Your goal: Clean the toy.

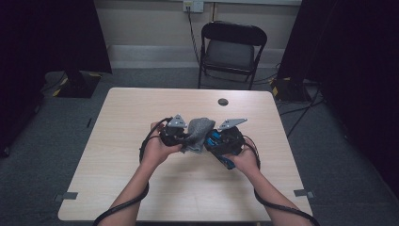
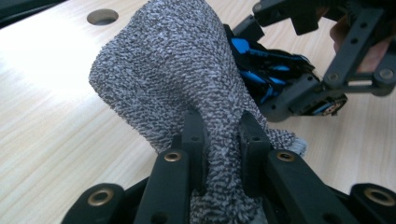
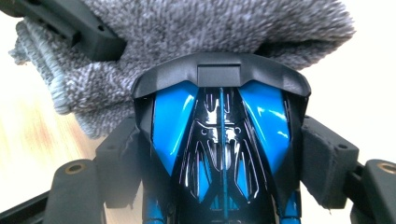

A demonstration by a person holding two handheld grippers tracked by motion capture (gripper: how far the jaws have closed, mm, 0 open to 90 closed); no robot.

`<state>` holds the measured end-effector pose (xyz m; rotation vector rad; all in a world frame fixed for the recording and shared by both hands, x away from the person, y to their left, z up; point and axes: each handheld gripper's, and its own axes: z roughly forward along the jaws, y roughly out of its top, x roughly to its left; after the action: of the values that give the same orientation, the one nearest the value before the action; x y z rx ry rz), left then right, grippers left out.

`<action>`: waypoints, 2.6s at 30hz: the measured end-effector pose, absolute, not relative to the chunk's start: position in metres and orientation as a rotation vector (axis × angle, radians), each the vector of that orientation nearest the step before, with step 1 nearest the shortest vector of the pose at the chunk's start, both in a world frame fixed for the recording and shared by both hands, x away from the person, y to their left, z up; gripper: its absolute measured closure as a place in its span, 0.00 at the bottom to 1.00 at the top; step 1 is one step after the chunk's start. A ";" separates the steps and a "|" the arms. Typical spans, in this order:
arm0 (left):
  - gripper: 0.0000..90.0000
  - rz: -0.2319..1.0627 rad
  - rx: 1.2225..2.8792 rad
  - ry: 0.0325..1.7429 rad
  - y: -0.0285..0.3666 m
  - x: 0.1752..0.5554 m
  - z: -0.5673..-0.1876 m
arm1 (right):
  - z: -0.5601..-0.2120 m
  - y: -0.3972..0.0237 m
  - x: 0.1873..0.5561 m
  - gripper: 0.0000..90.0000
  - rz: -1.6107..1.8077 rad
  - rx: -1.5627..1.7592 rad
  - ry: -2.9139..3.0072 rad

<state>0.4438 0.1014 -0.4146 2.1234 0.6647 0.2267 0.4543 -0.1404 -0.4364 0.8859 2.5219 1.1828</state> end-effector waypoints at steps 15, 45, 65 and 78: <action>0.85 0.208 2.140 0.615 0.111 0.430 -0.418 | -0.433 -0.148 0.465 0.28 1.172 0.935 2.480; 0.85 0.285 2.123 0.673 0.129 0.446 -0.417 | -0.430 -0.139 0.457 0.28 1.202 0.885 2.527; 0.84 0.234 2.154 0.588 0.102 0.448 -0.419 | -0.435 -0.141 0.455 0.28 1.166 0.873 2.555; 0.84 0.229 2.166 0.555 0.107 0.439 -0.420 | -0.434 -0.150 0.464 0.28 1.138 0.917 2.532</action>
<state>0.4389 0.1070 -0.4203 2.1660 0.5550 0.2290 0.4643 -0.1502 -0.4338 0.9166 2.5317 1.1377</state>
